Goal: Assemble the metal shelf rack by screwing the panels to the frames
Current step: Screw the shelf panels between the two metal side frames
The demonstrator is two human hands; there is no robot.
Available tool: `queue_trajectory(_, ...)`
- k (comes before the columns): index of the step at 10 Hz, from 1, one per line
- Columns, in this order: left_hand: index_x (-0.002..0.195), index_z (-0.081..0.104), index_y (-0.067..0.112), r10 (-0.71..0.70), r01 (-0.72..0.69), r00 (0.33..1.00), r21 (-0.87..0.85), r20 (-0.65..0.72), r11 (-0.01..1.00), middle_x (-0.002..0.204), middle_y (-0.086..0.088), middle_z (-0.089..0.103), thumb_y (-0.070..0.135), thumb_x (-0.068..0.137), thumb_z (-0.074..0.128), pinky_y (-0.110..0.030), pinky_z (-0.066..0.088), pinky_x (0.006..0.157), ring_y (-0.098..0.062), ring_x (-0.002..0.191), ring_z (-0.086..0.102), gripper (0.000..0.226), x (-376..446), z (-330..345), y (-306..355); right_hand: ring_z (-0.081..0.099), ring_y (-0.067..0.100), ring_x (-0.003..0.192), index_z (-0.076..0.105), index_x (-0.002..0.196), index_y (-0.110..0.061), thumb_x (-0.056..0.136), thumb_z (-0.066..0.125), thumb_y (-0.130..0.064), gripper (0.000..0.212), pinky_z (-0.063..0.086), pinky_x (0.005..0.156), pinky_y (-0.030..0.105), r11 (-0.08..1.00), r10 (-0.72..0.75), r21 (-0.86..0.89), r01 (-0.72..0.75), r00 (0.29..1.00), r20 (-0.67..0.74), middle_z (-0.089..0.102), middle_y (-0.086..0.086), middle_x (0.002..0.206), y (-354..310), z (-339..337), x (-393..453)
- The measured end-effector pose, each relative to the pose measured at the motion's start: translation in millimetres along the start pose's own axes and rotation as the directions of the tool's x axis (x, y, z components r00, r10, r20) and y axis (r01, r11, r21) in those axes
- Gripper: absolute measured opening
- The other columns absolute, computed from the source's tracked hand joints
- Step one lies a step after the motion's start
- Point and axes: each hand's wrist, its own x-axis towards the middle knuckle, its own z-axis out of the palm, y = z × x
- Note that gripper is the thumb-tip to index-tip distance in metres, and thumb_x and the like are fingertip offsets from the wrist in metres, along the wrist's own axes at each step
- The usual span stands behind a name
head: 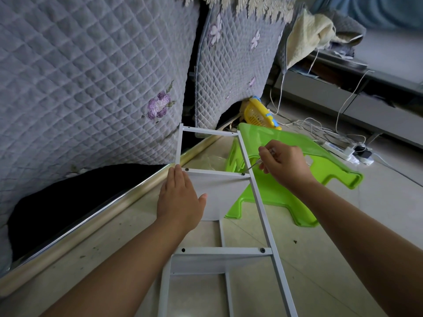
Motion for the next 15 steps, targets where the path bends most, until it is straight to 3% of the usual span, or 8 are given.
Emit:
queue_trajectory(5,0.146,-0.008,-0.004,-0.007,0.007,1.0,0.002,0.01,1.0,0.155,-0.016,-0.014,0.047,0.099,0.024,-0.034,0.0,0.118,-0.027,0.144,-0.012,0.076,-1,-1,1,0.062,0.037,0.064,0.062,0.082,0.005,0.093,0.05,-0.011,0.023,0.05,0.063,0.045,0.997,-0.043,-0.053,0.048,0.996,0.082,0.065,0.023,0.068,-2,-7,-5)
queue_trajectory(7,0.146,-0.005,-0.003,-0.006,0.006,1.0,0.019,-0.022,1.0,0.156,-0.016,-0.011,0.048,0.098,0.028,-0.034,0.002,0.118,-0.027,0.145,-0.008,0.078,-2,1,1,0.05,0.027,0.07,0.051,0.083,-0.003,0.098,0.04,-0.02,0.025,0.031,0.06,0.033,0.985,-0.023,-0.163,0.064,0.969,0.244,0.051,0.006,0.065,-13,-9,11)
queue_trajectory(9,0.146,-0.005,-0.003,-0.004,0.005,1.0,0.026,-0.025,1.0,0.156,-0.016,-0.011,0.048,0.098,0.028,-0.034,0.003,0.117,-0.027,0.145,-0.008,0.078,-4,1,0,0.054,0.032,0.1,0.054,0.11,0.002,0.096,0.037,-0.01,0.025,0.039,0.078,0.034,0.975,0.053,-0.221,0.02,0.946,0.32,0.061,0.02,0.108,-25,-18,26)
queue_trajectory(11,0.146,-0.005,-0.004,0.002,0.0,0.999,0.05,-0.035,0.999,0.156,-0.016,-0.01,0.048,0.097,0.03,-0.034,0.004,0.117,-0.027,0.145,-0.007,0.079,-6,1,0,0.054,0.036,0.098,0.055,0.107,0.003,0.098,0.034,-0.017,0.031,0.037,0.07,0.032,0.92,0.112,-0.391,-0.003,0.96,0.256,0.06,0.024,0.105,-31,-15,28)
queue_trajectory(12,0.146,-0.005,-0.004,0.004,-0.002,0.999,0.058,-0.04,0.998,0.156,-0.017,-0.01,0.048,0.097,0.03,-0.034,0.004,0.117,-0.027,0.145,-0.007,0.079,-7,1,1,0.06,0.033,0.088,0.055,0.083,0.006,0.101,0.028,-0.021,0.043,0.042,0.072,0.03,0.862,0.198,-0.505,-0.033,0.94,0.277,0.063,0.02,0.077,-34,-18,33)
queue_trajectory(13,0.146,-0.006,-0.004,0.004,-0.002,1.0,0.065,-0.031,0.998,0.156,-0.016,-0.01,0.048,0.097,0.03,-0.034,0.003,0.117,-0.028,0.145,-0.007,0.08,-6,2,1,0.052,0.019,0.05,0.043,0.055,-0.005,0.101,0.03,-0.031,0.054,0.044,0.07,0.026,0.831,0.289,-0.554,-0.062,0.897,0.334,0.04,0.002,0.023,-32,-22,35)
queue_trajectory(14,0.146,-0.006,-0.004,0.005,-0.001,0.999,0.1,-0.037,0.995,0.155,-0.017,-0.01,0.048,0.097,0.031,-0.035,0.004,0.117,-0.028,0.145,-0.007,0.08,-5,2,0,0.058,0.028,0.08,0.057,0.083,0.003,0.1,0.031,-0.031,0.045,0.04,0.075,0.029,0.831,0.279,-0.556,-0.02,0.88,0.385,0.058,0.013,0.072,-35,-20,32)
queue_trajectory(15,0.146,-0.006,-0.004,0.005,-0.002,1.0,0.105,-0.031,0.994,0.155,-0.017,-0.011,0.047,0.097,0.032,-0.034,0.004,0.117,-0.028,0.145,-0.007,0.08,-6,1,1,0.051,0.031,0.092,0.047,0.095,-0.006,0.098,0.035,-0.026,0.024,0.031,0.07,0.029,0.878,0.202,-0.477,0.034,0.879,0.433,0.054,0.015,0.093,-45,-17,27)
